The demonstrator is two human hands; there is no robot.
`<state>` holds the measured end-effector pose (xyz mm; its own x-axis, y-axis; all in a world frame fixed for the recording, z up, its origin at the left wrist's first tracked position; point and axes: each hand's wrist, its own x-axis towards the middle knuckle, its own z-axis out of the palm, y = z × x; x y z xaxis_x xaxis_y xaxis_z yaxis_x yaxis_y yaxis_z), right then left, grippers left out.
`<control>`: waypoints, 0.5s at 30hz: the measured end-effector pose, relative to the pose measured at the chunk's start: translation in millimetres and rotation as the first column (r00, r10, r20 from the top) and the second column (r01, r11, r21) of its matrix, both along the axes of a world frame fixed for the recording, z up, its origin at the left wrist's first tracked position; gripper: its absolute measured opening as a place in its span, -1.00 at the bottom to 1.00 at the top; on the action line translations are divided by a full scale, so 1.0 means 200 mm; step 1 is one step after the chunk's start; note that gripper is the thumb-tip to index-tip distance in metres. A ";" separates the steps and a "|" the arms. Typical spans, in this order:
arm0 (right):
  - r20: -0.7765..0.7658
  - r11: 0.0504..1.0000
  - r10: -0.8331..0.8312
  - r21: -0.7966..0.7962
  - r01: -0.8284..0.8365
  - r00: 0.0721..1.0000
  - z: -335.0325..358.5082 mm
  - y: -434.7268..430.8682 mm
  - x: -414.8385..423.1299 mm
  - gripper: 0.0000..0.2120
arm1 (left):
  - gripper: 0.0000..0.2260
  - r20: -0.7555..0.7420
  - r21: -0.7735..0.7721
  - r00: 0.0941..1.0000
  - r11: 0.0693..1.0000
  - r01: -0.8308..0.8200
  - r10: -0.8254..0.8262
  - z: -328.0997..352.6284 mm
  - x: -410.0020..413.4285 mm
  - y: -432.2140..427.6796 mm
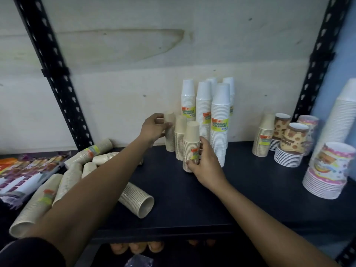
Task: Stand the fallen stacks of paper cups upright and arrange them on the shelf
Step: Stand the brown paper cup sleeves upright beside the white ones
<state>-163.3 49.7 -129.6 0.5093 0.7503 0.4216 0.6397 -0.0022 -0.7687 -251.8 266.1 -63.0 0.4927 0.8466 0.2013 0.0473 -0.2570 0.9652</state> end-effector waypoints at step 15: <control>0.068 0.996 -0.043 -0.071 0.048 0.997 0.01 -0.01 -0.01 -0.09 | -0.42 -0.105 0.086 0.994 0.996 -0.001 0.011 0.01 -0.08 -0.01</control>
